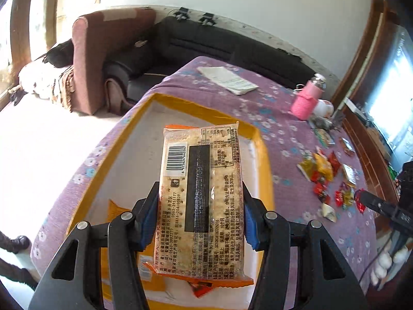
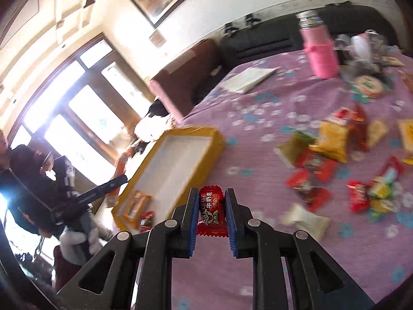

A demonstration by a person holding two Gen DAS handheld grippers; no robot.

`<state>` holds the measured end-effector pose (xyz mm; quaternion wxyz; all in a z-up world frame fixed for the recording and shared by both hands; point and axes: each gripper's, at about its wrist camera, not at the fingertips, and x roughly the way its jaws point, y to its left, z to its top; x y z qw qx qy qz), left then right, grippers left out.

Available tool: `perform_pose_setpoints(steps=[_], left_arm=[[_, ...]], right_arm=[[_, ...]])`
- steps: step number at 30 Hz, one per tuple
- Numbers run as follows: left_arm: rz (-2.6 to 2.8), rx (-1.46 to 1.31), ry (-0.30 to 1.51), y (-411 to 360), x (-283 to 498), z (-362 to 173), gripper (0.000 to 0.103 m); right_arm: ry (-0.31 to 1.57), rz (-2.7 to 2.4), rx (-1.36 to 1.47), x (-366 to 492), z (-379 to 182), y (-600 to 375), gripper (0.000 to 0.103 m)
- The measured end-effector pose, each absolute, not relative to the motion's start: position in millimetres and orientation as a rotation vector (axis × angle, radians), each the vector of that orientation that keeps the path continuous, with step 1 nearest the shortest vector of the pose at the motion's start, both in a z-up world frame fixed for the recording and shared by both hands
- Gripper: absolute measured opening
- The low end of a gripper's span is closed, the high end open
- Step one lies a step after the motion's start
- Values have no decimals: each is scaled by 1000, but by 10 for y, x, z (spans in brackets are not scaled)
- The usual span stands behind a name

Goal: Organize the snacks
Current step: 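Place cracker pack in tray with left gripper while right gripper carries red candy there, then drop red candy in tray with left gripper while right gripper carries white packet there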

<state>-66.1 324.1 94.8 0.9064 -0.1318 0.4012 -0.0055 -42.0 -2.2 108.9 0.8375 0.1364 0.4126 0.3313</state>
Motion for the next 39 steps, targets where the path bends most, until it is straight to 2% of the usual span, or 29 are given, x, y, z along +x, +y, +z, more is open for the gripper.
perform_pose_setpoints(steps=[9,18,21,26,32,34,35,39], left_arm=[[78,-309,931,3477,-244,520,54],[115,-389,982,3703,-175,370,54],[101,-420,973,3748,-180,387,55],[84,-464,939,3782,-267,503,55],[53,-481,824,3596,-595,943,56],[16,-482,789,3452,-731,1096,68],[-4,-478,775,3355,-786,1161,71],[-138,-486,749,2936,-963,1268,74]], right_arm=[[1029,814,165,-180,628,1443,19],[1102,809,57,-142,278,2063,19],[1091,799,30,-193,260,2140,23],[1067,802,43,-246,299,2065,27],[974,816,125,-406,669,1563,31],[927,790,148,-432,801,1259,32],[904,766,158,-419,843,1073,35],[844,594,223,-373,941,102,41]])
